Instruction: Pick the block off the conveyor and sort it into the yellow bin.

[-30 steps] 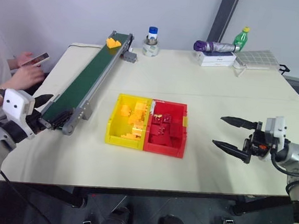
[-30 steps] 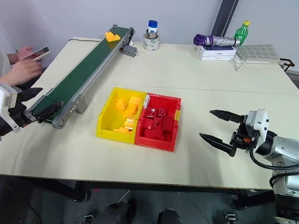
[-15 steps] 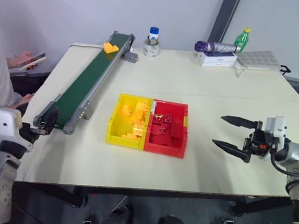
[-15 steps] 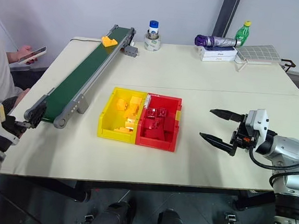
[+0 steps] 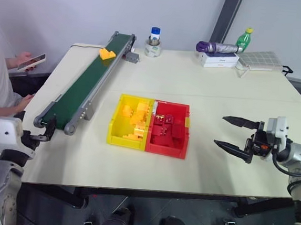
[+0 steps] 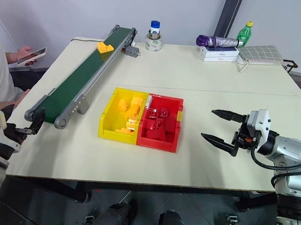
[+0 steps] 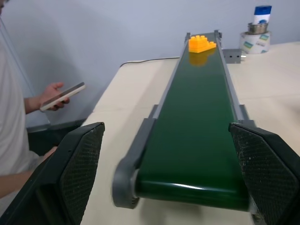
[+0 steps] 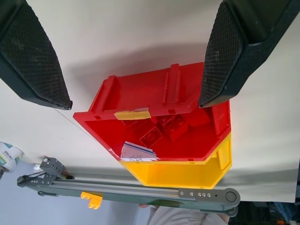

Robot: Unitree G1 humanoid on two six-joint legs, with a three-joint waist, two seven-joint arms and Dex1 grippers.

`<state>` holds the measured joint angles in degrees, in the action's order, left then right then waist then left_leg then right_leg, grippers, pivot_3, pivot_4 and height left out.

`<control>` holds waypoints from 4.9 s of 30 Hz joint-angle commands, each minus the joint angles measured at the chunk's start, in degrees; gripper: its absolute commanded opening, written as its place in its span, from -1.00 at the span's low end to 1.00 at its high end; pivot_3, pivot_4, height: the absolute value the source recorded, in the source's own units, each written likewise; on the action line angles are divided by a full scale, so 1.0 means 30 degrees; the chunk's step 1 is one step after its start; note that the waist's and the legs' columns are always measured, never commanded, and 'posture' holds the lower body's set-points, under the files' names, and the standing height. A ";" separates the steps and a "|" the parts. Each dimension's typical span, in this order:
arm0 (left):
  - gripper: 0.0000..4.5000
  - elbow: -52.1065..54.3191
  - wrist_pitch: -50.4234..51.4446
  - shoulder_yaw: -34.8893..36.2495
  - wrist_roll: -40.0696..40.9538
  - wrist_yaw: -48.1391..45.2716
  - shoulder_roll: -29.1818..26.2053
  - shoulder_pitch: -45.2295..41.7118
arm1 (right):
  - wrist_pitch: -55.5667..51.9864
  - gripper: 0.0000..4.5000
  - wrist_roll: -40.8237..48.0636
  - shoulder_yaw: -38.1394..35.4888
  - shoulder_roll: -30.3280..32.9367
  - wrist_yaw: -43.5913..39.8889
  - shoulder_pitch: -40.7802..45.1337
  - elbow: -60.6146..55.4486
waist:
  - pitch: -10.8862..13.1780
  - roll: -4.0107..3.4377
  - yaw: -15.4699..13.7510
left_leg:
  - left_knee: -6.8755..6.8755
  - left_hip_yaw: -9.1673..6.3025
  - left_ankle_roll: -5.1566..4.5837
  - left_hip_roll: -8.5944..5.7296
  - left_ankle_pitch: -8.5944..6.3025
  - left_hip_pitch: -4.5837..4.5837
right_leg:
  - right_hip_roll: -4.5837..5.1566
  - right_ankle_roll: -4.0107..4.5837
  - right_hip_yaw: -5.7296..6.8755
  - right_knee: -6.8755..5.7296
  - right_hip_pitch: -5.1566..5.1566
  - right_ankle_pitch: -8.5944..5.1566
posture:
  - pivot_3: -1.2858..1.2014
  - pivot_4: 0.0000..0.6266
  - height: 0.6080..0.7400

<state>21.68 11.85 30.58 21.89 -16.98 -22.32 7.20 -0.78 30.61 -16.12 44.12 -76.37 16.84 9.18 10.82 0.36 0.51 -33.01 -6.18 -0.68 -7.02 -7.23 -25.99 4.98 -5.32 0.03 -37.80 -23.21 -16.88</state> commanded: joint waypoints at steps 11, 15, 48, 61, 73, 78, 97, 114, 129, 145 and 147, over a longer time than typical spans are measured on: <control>0.98 0.0787 -0.0209 -0.0255 0.0134 0.0142 -0.0066 -0.0239 | 0.0110 1.00 0.0230 -0.0278 0.0167 0.0039 0.0226 -0.0331 | 0.0000 0.0000 0.0007 | 0.0000 -0.0001 0.0000 0.0000 0.0000 0.0000 | -0.0001 0.0000 0.0002 0.0000 -0.0002 0.0000 | 0.03 -0.52 1.00; 0.98 0.0747 -0.0181 -0.0341 0.0152 0.0183 -0.0026 -0.0317 | 0.0086 1.00 0.0222 -0.0263 0.0154 0.0082 0.0251 -0.0336 | 0.0000 0.0000 0.0008 | 0.0000 0.0000 0.0000 0.0000 0.0000 0.0000 | -0.0001 0.0000 0.0002 0.0000 -0.0001 0.0000 | 0.03 -0.52 1.00; 0.98 -0.7840 -0.0982 0.0337 0.1688 -0.6284 -0.6412 -0.5628 | 0.0065 1.00 0.0094 0.0146 0.0034 0.0242 0.0518 -0.0462 | -0.0001 -0.0003 0.0030 | -0.0002 -0.0018 0.0001 -0.0001 0.0001 0.0018 | -0.0011 0.0000 0.0021 -0.0023 -0.0034 0.0002 | 0.03 -0.52 1.00; 0.98 -2.0557 -0.4624 -0.2013 0.0421 -1.3245 -0.9036 -1.3201 | -0.0030 1.00 0.0336 -0.0052 0.0141 0.0683 -0.0168 -0.1276 | -0.0001 -0.0002 0.0032 | 0.0006 -0.0014 0.0002 -0.0007 0.0002 0.0020 | -0.0007 -0.0015 0.0016 -0.0001 -0.0073 0.0011 | 0.03 -0.52 1.00; 0.98 -2.4075 -0.6219 -0.2616 0.0038 -1.5419 -0.8462 -1.4389 | -0.0146 1.00 0.0431 -0.0129 0.0164 0.0997 -0.0439 -0.1697 | -0.0001 -0.0001 0.0010 | -0.0003 -0.0017 0.0001 -0.0007 0.0004 0.0024 | -0.0008 -0.0031 0.0017 -0.0010 -0.0068 0.0022 | 0.03 -0.52 1.00; 0.98 -2.4316 -0.5903 -0.3179 -0.0054 -1.6578 -0.8156 -1.4395 | -0.0190 1.00 0.0421 -0.0045 0.0168 0.1020 -0.0233 -0.1696 | -0.0002 -0.0001 0.0058 | -0.0008 -0.0017 0.0000 -0.0008 0.0004 0.0030 | -0.0008 -0.0039 0.0017 -0.0020 -0.0055 0.0027 | 0.03 -0.52 1.00; -0.39 -2.3288 -0.4397 -0.3197 0.0496 -1.7066 -0.7692 -1.3608 | -0.0340 1.00 0.0364 -0.0314 0.0356 0.1212 -0.0196 -0.1956 | -0.0008 -0.0009 0.0080 | -0.0004 -0.0017 0.0000 -0.0007 0.0004 0.0115 | -0.0007 -0.0070 0.0013 -0.0033 -0.0007 0.0044 | 0.03 -0.52 1.00; -0.39 -0.7280 0.2563 -0.6450 0.2485 -0.9325 -0.2148 -1.2831 | -0.0228 1.00 0.0154 -0.0036 0.0112 0.1076 0.0331 -0.1588 | -0.0003 0.0008 -0.0001 | -0.0044 -0.0018 -0.0001 -0.0011 0.0007 0.0111 | -0.0005 -0.0079 0.0019 -0.0035 0.0105 0.0048 | 0.03 -0.52 1.00; 0.90 -0.8058 0.2235 -0.8379 0.1390 -0.7569 0.0888 -1.3341 | -0.0210 1.00 0.0290 -0.0231 -0.0072 0.1630 -0.0656 -0.2528 | 0.0000 0.0013 0.0005 | -0.0061 -0.0017 -0.0006 -0.0010 0.0010 0.0131 | -0.0014 -0.0084 0.0027 -0.0036 0.0133 0.0049 | 0.03 -0.52 1.00; 0.98 -0.4815 0.5370 -0.2020 0.3749 -1.0506 -0.7859 -0.7947 | 0.0002 1.00 0.0097 -0.0027 0.0097 0.0995 0.0144 -0.1258 | 0.0001 0.0001 -0.0008 | -0.0014 -0.0023 -0.0002 -0.0002 0.0002 0.0140 | -0.0016 -0.0010 0.0009 -0.0029 0.0106 0.0006 | 0.03 -0.52 1.00; 0.98 -0.4483 0.5470 -0.1261 0.3799 -1.0764 -0.8193 -0.6314 | 0.0096 1.00 0.0029 0.0040 0.0067 0.0885 0.0327 -0.0999 | 0.0001 0.0002 0.0002 | -0.0013 -0.0023 -0.0005 -0.0003 -0.0001 0.0143 | -0.0009 -0.0008 0.0008 -0.0021 0.0071 0.0003 | 0.03 -0.52 1.00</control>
<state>6.09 28.04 24.41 32.28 -48.47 -46.21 -13.46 -1.60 30.46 -15.11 43.85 -73.32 17.09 6.14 10.83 0.37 0.52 -33.03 -6.24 -0.70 -7.03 -7.24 -25.57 4.97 -5.34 0.04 -37.84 -23.00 -16.87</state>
